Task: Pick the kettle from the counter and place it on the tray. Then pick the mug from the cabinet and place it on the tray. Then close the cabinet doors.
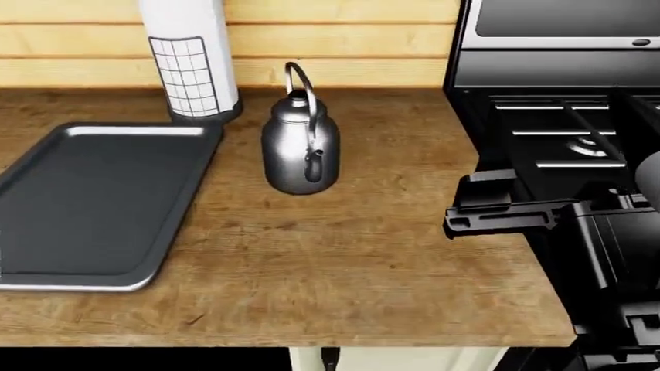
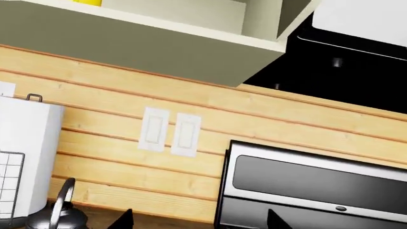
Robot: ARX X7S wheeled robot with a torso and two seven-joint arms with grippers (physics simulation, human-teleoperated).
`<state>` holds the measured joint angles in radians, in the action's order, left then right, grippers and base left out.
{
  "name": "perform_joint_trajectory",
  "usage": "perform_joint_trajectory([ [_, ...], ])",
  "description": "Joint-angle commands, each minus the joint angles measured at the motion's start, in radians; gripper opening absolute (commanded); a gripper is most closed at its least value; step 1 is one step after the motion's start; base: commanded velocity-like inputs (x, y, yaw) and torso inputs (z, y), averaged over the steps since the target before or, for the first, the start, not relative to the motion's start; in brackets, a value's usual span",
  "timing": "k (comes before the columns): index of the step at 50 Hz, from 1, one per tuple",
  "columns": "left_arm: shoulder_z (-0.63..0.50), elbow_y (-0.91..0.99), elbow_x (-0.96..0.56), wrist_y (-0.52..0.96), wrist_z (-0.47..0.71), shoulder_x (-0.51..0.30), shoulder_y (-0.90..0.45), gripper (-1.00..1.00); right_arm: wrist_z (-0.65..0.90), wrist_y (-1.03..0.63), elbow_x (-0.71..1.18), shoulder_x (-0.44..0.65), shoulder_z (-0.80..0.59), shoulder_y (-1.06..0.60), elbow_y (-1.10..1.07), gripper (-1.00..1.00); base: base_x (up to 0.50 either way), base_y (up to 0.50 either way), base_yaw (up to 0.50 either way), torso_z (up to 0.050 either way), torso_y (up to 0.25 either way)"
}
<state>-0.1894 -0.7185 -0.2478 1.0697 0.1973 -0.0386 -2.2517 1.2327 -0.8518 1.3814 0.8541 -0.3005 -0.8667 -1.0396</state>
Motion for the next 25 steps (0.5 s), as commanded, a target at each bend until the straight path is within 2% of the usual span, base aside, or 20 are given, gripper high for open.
perform_joint_trajectory([
  [1, -0.006, -0.019, -0.021, -0.004, 0.008, -0.005, -0.021, 1.00, 0.009, 0.029, 0.000, 0.021, -0.032, -0.011, -0.002, 1.00, 0.50, 0.00, 0.00, 0.000, 0.000],
  [25, -0.008, 0.013, -0.072, 0.014, 0.025, -0.006, 0.016, 1.00, -0.024, 0.082, -0.079, 0.029, -0.078, 0.036, 0.011, 1.00, 0.50, 0.00, 0.00, 0.000, 0.001],
])
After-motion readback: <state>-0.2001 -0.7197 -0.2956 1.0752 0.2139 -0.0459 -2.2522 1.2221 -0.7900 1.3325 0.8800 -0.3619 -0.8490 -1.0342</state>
